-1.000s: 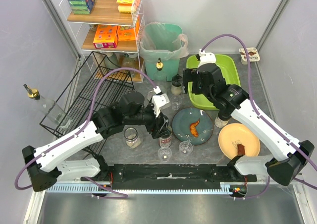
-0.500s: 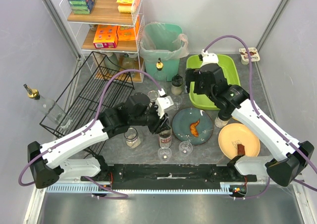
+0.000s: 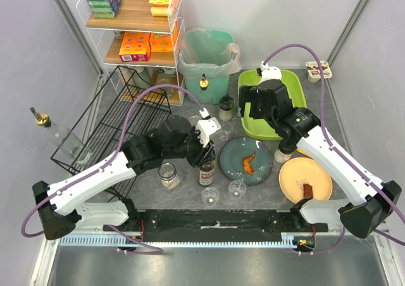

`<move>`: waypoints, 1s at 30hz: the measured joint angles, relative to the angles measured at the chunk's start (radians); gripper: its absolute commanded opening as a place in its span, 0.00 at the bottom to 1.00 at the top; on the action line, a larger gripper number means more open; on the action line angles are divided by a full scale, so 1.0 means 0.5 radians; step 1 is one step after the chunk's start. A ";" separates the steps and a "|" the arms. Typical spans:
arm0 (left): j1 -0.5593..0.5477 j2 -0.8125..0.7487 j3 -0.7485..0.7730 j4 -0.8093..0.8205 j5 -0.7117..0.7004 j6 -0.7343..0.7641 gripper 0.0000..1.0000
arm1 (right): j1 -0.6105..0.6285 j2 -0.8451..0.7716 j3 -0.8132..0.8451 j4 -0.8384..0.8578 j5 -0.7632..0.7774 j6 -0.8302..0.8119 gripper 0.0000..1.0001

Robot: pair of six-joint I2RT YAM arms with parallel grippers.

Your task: Clear the kitchen counter

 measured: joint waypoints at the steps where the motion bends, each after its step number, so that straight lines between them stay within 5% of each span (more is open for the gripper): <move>1: 0.000 0.000 0.038 -0.027 -0.025 -0.006 0.02 | -0.002 0.000 0.000 0.000 -0.002 0.000 0.98; 16: 0.000 0.019 0.914 -0.397 -0.407 -0.121 0.02 | -0.021 -0.043 0.000 0.001 -0.003 0.000 0.98; 25: 0.005 0.159 1.295 -0.626 -1.049 -0.138 0.01 | -0.028 -0.047 0.000 0.002 -0.005 0.000 0.98; 30: 0.314 0.312 1.503 -0.693 -1.078 -0.127 0.02 | -0.039 -0.047 0.000 0.014 -0.009 -0.001 0.98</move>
